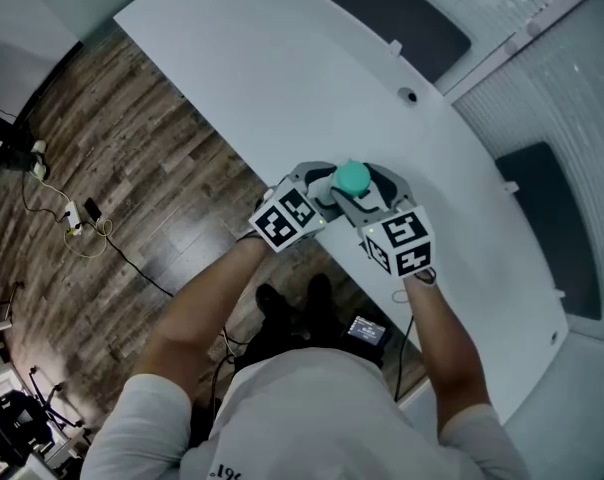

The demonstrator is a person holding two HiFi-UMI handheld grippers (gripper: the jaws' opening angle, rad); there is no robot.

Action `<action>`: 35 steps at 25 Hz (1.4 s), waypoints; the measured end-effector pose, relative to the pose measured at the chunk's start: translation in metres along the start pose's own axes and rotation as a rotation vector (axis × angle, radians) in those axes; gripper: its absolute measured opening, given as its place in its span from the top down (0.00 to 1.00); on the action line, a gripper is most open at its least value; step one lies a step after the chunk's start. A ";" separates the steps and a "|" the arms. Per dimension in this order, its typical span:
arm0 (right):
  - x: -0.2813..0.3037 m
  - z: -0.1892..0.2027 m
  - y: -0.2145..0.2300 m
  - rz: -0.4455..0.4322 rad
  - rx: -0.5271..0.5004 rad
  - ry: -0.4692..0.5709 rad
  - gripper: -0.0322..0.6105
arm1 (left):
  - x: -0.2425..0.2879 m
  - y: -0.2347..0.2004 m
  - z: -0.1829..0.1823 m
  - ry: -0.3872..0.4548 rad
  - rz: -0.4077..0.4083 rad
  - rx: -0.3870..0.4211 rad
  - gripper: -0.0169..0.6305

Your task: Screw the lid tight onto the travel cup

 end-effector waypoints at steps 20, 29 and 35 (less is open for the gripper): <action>0.002 0.001 0.000 0.209 0.072 0.019 0.47 | 0.003 0.000 0.003 0.058 -0.242 -0.158 0.50; 0.002 0.000 0.000 0.098 0.031 0.018 0.47 | 0.001 0.000 0.005 0.019 -0.167 -0.105 0.50; 0.001 0.001 -0.003 -0.020 -0.022 0.013 0.47 | -0.001 0.001 0.003 -0.013 -0.051 -0.006 0.50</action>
Point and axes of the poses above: the fingertips, and each gripper's own axes: x forward along the fingers, y to its right, z out of its underside, the point moved 3 cm from there along -x, backward along the fingers, and after that the axes turned 8 degrees about -z, right-handed, at the moved point
